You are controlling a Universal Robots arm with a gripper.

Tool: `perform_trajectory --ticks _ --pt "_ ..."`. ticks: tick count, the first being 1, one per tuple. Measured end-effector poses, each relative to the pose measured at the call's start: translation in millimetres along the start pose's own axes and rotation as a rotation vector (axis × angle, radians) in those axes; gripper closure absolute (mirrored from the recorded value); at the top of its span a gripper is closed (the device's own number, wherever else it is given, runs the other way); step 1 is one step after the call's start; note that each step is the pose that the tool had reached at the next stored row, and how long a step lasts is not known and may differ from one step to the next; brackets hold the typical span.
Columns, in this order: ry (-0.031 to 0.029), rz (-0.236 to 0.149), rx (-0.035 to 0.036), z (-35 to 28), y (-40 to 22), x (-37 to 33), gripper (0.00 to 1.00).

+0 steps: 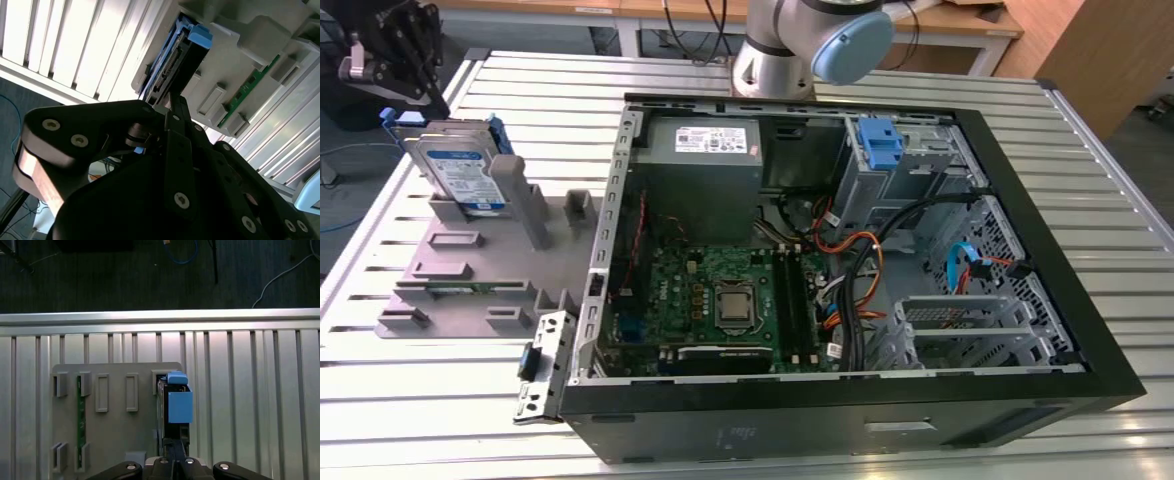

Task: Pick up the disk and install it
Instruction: 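Pick up the disk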

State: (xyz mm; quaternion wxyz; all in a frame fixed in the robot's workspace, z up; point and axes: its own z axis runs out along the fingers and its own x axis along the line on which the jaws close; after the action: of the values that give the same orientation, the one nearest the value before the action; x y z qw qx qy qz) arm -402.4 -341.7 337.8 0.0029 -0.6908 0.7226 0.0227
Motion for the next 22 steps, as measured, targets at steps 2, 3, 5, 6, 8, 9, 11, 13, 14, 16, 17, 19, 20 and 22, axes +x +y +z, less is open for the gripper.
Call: perform_trajectory --ticks 2,3,5,6,8,9,11,13,14,16,17,19,20,22 --pt "-0.0002 0.008 0.0002 0.2 0.0 0.0 0.89" --pt "-0.0002 0.010 0.0002 0.2 0.0 0.0 0.89" --pt "-0.0002 0.010 0.0002 0.2 0.0 0.0 0.89" --pt "-0.0002 0.010 0.0003 0.2 0.0 0.0 0.89" --pt "-0.0005 0.010 0.0007 0.8 0.0 0.0 0.89" --pt "-0.0013 0.010 0.0007 1.4 -0.1 0.1 0.89" --pt "-0.0010 0.010 0.0002 1.5 0.0 0.1 0.89" --pt "-0.0010 0.010 0.0001 1.5 0.0 0.1 0.89" --pt "-0.0011 0.010 0.0002 1.6 0.0 0.1 0.89" --pt "-0.0011 0.010 0.0002 1.6 0.0 0.1 0.89" --pt "-0.0011 0.010 0.0002 1.6 0.0 0.1 0.89" --pt "-0.0012 0.010 0.0003 1.7 0.0 0.1 0.83" --pt "-0.0011 0.010 0.0003 1.7 0.0 0.1 0.83" --pt "-0.0011 0.010 0.0002 1.7 0.0 0.1 0.77"
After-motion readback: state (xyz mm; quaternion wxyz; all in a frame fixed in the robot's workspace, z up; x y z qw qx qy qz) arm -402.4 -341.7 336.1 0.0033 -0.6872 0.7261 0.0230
